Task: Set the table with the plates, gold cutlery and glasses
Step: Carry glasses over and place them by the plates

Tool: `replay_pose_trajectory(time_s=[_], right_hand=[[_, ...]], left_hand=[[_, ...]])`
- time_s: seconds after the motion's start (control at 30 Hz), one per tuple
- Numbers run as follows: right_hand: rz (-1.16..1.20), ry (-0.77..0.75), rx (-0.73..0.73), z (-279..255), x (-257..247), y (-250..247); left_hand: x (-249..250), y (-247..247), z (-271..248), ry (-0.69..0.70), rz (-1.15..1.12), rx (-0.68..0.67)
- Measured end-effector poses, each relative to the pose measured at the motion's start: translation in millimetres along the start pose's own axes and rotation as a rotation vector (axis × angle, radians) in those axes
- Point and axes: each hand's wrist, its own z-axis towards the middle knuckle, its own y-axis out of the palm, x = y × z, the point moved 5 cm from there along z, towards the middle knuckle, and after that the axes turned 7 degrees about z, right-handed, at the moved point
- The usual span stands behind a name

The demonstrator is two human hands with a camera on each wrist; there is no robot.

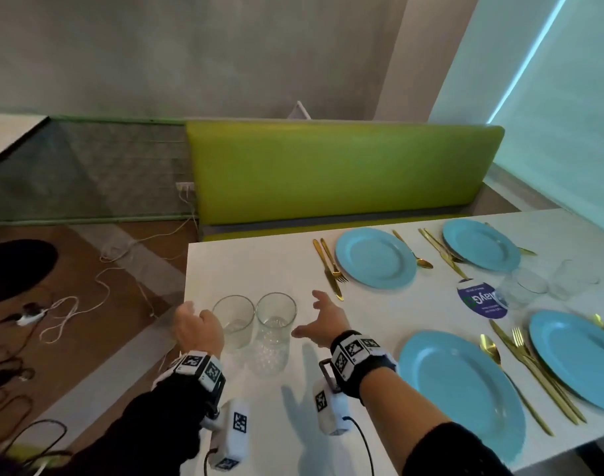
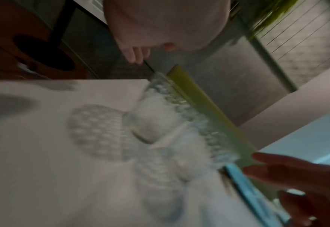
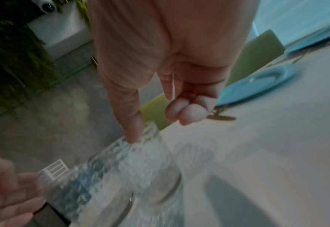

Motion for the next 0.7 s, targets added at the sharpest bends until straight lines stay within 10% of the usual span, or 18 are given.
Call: replay_pose_trajectory(time_s=[0.3,0.7], right_hand=[[-0.003,-0.002,-0.054,26.0,11.9,54.2],[0.027,-0.074,0.053,30.3,18.6,64.6]], left_hand=[[-63.0,38.8,21.8,-0.086,0.073,-0.635],[-56.0,45.4,13.3,0.029,0.1,-0.54]])
